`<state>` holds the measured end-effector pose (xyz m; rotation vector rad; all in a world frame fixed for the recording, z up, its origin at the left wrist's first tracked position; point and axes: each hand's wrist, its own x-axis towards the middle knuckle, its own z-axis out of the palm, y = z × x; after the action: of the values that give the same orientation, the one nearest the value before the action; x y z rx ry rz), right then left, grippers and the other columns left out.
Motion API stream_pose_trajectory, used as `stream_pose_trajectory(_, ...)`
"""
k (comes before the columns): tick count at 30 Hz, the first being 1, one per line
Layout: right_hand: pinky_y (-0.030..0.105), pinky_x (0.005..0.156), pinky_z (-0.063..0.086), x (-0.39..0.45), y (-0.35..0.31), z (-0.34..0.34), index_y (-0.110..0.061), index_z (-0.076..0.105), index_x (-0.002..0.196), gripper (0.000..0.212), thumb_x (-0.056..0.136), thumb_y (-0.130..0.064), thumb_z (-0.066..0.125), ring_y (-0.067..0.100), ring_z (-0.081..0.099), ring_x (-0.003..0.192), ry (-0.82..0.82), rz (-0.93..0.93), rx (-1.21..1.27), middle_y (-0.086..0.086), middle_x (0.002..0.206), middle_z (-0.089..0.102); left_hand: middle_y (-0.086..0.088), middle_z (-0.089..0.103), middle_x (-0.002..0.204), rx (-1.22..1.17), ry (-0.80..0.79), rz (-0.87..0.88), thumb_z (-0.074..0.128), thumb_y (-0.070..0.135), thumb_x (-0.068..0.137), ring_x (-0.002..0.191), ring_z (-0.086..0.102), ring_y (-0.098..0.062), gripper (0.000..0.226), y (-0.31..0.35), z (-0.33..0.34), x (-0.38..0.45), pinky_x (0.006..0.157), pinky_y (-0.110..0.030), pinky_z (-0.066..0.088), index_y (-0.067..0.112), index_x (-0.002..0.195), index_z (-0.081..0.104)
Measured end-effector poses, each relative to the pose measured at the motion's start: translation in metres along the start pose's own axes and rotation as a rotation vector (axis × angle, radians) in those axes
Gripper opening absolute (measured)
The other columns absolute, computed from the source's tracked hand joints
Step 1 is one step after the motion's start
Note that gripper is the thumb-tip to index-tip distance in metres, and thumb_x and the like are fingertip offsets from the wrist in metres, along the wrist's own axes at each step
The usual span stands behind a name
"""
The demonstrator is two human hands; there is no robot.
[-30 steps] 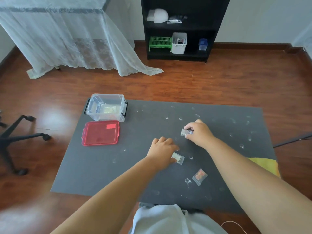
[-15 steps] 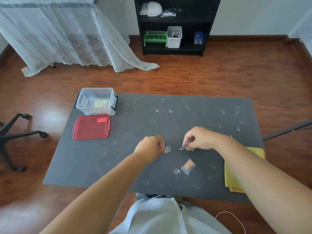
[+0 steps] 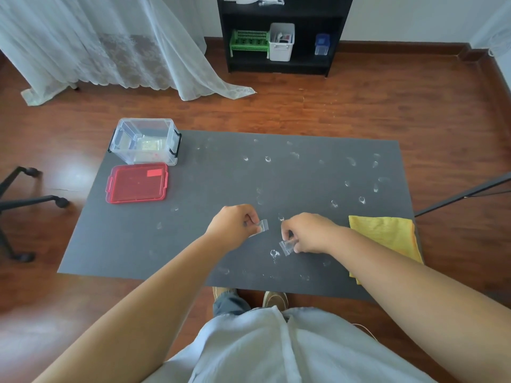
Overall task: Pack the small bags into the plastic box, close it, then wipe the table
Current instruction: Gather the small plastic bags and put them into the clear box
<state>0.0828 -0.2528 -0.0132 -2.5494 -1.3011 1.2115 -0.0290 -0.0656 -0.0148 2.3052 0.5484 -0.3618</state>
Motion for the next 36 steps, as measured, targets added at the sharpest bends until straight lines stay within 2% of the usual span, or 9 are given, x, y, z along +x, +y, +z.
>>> stream_pose_trajectory(4,0.031,0.060,0.041,0.001,-0.004,-0.004,-0.027,0.058,0.082,0.021,0.072,-0.013,0.071,0.018,0.051,0.081,0.007,0.043,-0.011,-0.007,0.095,0.043,0.015,0.063,0.075,-0.017,0.035,-0.013,0.075,0.029,0.077,0.065,0.054,0.000,0.012,-0.004,0.001,-0.005,0.059,-0.022,0.045,0.031,0.078,0.063)
stream_pose_trajectory(7,0.034,0.065,0.048,0.002,-0.008,-0.006,-0.026,0.052,0.072,0.024,0.071,-0.010,0.070,0.020,0.055,0.084,-0.015,0.048,-0.039,-0.007,0.094,0.048,0.015,0.062,0.074,-0.034,0.059,-0.016,0.074,0.028,0.077,0.064,0.054,0.001,0.011,-0.006,-0.001,-0.009,0.056,-0.020,0.042,0.031,0.077,0.063)
stream_pose_trajectory(13,0.036,0.063,0.048,0.003,-0.005,0.002,-0.029,0.049,0.080,0.028,0.071,-0.010,0.068,0.022,0.059,0.079,0.027,0.070,0.126,-0.005,0.088,0.058,0.015,0.063,0.073,-0.071,0.107,-0.031,0.074,0.031,0.077,0.062,0.054,0.002,0.013,-0.020,-0.016,-0.015,0.054,-0.018,0.038,0.032,0.074,0.061)
stream_pose_trajectory(20,0.028,0.050,0.047,0.031,-0.046,-0.051,-0.025,0.060,0.069,0.018,0.071,-0.016,0.075,0.012,0.056,0.060,0.268,0.023,0.385,-0.006,0.077,0.062,0.013,0.064,0.070,-0.075,0.201,-0.032,0.073,0.024,0.077,0.059,0.053,0.004,0.010,-0.047,-0.067,-0.015,0.051,-0.010,0.037,0.028,0.073,0.065)
stream_pose_trajectory(24,0.018,0.037,0.037,0.061,-0.085,-0.084,-0.020,0.062,0.073,0.014,0.076,-0.014,0.073,0.000,0.049,0.041,0.394,-0.034,0.470,-0.002,0.080,0.067,0.016,0.064,0.069,-0.050,0.317,-0.008,0.071,0.020,0.078,0.059,0.051,0.008,0.013,-0.062,-0.114,-0.011,0.052,-0.008,0.035,0.030,0.072,0.066)
stream_pose_trajectory(27,0.017,0.037,0.037,0.088,-0.117,-0.106,-0.022,0.066,0.078,0.009,0.080,-0.015,0.070,0.005,0.051,0.048,0.480,-0.068,0.474,-0.004,0.083,0.067,0.018,0.060,0.062,-0.061,0.424,-0.008,0.070,0.019,0.080,0.060,0.053,0.009,0.011,-0.073,-0.147,-0.004,0.051,-0.005,0.036,0.028,0.074,0.069)
stream_pose_trajectory(30,0.012,0.035,0.034,0.114,-0.147,-0.124,-0.020,0.069,0.083,0.003,0.085,-0.022,0.068,0.006,0.049,0.049,0.523,-0.121,0.513,-0.007,0.078,0.065,0.013,0.066,0.078,-0.041,0.515,0.007,0.069,0.014,0.082,0.065,0.056,0.005,0.012,-0.086,-0.176,0.006,0.061,0.000,0.037,0.025,0.083,0.072)
stream_pose_trajectory(33,0.017,0.044,0.037,0.143,-0.175,-0.139,-0.020,0.072,0.088,0.007,0.088,-0.024,0.065,0.005,0.051,0.056,0.582,-0.138,0.543,-0.011,0.073,0.062,0.007,0.067,0.086,-0.032,0.567,0.035,0.067,0.008,0.083,0.068,0.057,-0.002,0.016,-0.103,-0.201,0.018,0.068,0.001,0.037,0.020,0.090,0.075)
stream_pose_trajectory(36,0.024,0.058,0.040,0.172,-0.199,-0.149,-0.020,0.073,0.096,0.016,0.088,-0.015,0.060,0.014,0.056,0.071,0.611,-0.124,0.524,-0.004,0.085,0.067,0.007,0.064,0.083,-0.005,0.616,0.062,0.065,0.004,0.082,0.070,0.057,-0.008,0.018,-0.122,-0.221,0.029,0.069,0.002,0.035,0.015,0.093,0.076)
